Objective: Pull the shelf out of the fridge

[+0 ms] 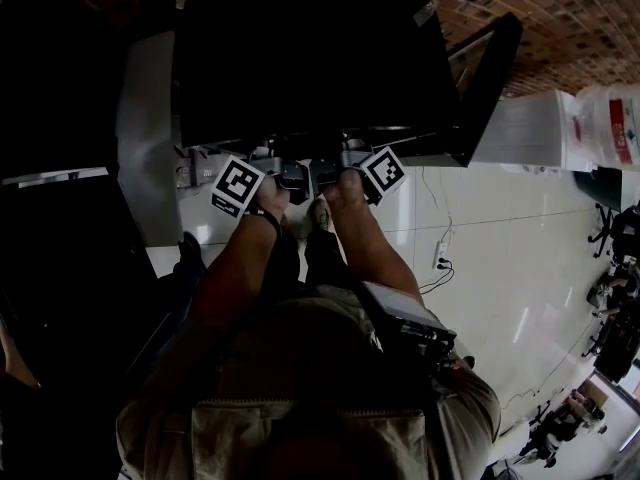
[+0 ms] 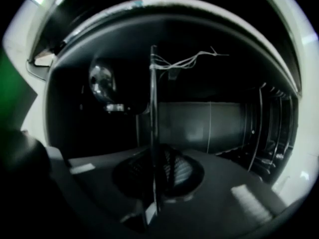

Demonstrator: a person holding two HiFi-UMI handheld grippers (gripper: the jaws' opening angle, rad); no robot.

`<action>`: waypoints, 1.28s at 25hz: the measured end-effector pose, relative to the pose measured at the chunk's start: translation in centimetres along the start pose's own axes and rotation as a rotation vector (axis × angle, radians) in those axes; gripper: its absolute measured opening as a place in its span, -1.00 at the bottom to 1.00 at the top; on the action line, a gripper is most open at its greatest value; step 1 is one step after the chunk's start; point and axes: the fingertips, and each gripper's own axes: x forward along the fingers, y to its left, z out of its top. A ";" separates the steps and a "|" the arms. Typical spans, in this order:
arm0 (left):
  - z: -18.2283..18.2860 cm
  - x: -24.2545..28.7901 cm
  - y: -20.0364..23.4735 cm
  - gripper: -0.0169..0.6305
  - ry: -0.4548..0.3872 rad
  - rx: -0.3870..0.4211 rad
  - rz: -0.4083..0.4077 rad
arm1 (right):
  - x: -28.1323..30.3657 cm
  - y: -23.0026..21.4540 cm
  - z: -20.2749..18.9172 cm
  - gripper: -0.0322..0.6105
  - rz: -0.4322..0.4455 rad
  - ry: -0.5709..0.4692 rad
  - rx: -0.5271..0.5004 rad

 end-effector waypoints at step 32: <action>-4.4 -13.5 -5.4 -0.86 -0.049 -0.098 -0.075 | -13.5 4.3 -1.8 -0.86 0.056 0.097 0.048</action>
